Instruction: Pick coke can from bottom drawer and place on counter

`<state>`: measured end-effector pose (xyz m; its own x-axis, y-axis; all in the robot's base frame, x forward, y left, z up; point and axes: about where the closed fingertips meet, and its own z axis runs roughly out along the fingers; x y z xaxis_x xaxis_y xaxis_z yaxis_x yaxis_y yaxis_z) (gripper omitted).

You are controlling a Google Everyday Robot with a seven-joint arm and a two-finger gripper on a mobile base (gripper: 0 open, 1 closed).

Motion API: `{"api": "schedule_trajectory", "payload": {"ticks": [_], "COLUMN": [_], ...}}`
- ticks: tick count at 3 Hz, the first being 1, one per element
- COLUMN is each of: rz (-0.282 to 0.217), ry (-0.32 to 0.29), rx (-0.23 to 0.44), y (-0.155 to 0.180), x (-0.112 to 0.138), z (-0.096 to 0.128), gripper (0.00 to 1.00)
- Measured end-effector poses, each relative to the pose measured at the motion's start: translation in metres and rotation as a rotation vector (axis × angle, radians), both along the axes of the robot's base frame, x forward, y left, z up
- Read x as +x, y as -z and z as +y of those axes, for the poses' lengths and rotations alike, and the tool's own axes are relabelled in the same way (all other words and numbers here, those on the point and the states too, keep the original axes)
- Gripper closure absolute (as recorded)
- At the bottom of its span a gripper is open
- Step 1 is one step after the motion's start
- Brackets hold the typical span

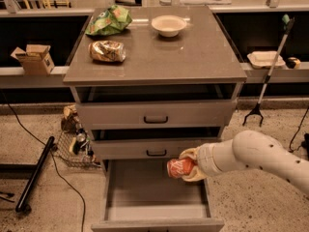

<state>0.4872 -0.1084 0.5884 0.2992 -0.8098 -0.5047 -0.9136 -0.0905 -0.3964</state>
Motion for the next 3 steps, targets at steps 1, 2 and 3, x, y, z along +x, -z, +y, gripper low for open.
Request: {"api": "schedule_trajectory", "payload": {"ticks": [1, 2, 3], "rz": [-0.029, -0.029, -0.08], "ry": [0.003, 0.003, -0.025], "rx": [-0.026, -0.026, -0.013], "y": [-0.02, -0.02, -0.068], "x": [0.003, 0.003, 0.011], "z": [-0.002, -0.002, -0.005], "gripper": [1.0, 1.0, 1.0]}}
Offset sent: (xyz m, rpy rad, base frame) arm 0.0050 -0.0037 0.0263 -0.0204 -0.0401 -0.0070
